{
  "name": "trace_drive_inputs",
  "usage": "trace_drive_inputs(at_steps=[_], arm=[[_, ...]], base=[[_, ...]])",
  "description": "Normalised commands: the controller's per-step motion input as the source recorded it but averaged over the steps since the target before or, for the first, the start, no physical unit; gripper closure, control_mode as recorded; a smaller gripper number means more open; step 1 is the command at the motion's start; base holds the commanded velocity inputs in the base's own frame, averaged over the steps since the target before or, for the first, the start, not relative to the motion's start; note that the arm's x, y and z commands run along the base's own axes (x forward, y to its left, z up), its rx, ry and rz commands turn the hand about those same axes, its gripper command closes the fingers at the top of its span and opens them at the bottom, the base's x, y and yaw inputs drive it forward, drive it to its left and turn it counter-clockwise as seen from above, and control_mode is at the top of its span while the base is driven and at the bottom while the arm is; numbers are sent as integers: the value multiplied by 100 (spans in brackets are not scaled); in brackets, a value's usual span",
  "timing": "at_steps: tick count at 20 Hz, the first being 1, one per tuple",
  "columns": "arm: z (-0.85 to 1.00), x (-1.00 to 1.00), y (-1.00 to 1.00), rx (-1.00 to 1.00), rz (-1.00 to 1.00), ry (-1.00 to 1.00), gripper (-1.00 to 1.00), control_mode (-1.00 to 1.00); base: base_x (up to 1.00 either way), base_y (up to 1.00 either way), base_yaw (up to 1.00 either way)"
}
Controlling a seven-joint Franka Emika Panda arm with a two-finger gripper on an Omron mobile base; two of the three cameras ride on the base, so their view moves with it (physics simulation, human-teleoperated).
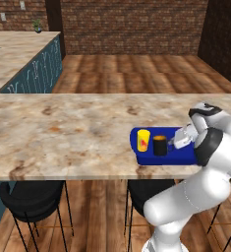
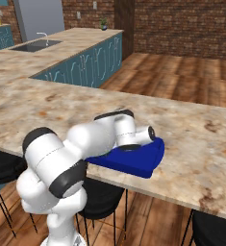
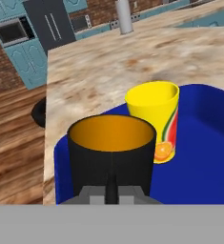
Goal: There is a tray on the dining counter. Grab the cup, mug, and pitcher and place them on the tray. The pitcher may be placed next to the tray if it cannot fit the tray.
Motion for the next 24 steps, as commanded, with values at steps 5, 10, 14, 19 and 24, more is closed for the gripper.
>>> trace_drive_inputs(at_steps=[5, 10, 14, 19, 24], arm=[[-18, 9, 0, 0, 1, 0, 100, -100], [-18, 12, 0, 0, 0, 0, 100, -100], [-17, 14, 0, 0, 0, -1, 100, -100], [-6, 24, 0, 0, 0, -1, 100, -100], [-11, 12, 0, 0, 0, -1, 100, -100]], base=[[0, 0, 0], [0, 0, 0], [0, 0, 0], [0, 0, 0], [0, 0, 0]])
